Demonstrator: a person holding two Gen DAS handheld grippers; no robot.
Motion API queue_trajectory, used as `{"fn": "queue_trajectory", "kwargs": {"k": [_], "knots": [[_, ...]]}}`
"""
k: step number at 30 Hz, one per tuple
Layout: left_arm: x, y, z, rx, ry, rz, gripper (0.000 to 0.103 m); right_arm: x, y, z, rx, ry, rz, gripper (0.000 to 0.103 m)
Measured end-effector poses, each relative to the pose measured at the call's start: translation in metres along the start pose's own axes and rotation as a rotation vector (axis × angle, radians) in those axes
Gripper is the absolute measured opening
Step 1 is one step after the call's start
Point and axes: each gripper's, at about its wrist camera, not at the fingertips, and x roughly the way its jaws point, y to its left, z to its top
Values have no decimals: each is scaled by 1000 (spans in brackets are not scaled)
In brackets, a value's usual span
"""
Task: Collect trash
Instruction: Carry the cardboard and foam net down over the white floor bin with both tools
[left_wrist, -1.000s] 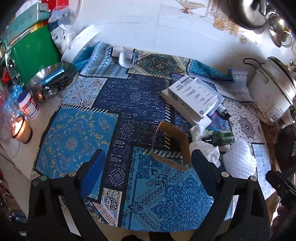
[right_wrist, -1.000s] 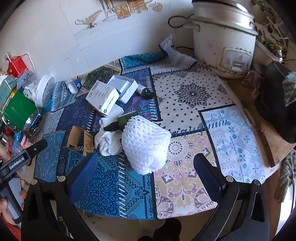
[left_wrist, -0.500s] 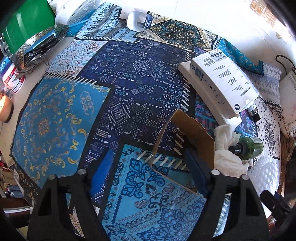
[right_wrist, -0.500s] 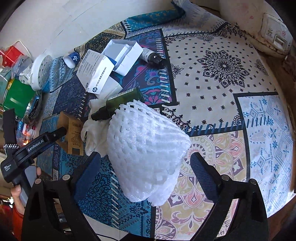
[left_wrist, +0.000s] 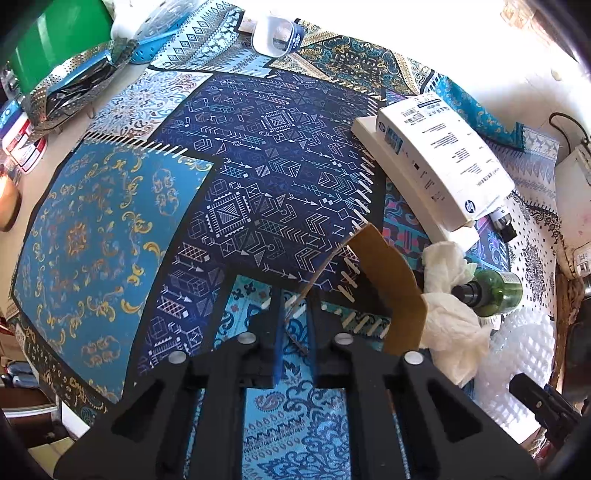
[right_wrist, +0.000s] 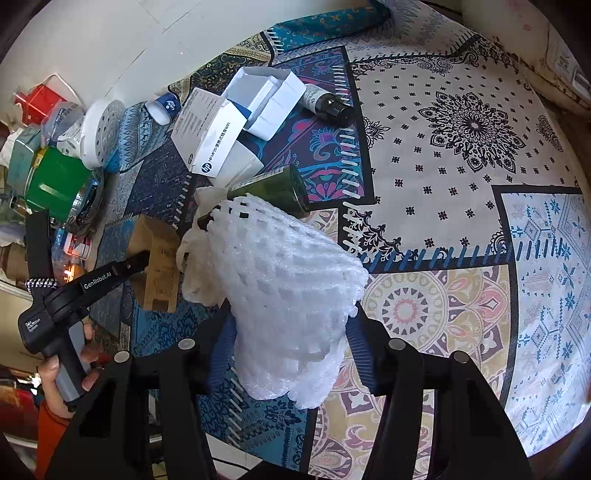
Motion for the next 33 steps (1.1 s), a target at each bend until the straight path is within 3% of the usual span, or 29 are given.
{"fn": "queue_trajectory", "kwargs": {"k": [10, 16, 23, 33], "knots": [[-38, 0, -16, 33, -71, -2, 9, -38, 5, -13, -26, -97, -23, 47], [-73, 6, -31, 88, -113, -46, 9, -65, 22, -32, -24, -183, -66, 47], [-118, 26, -62, 188, -142, -113, 9, -84, 59, -77, -16, -275, -110, 48], [-158, 76, -132, 315, -142, -179, 9, -71, 118, -159, 43, -332, -131, 48]]}}
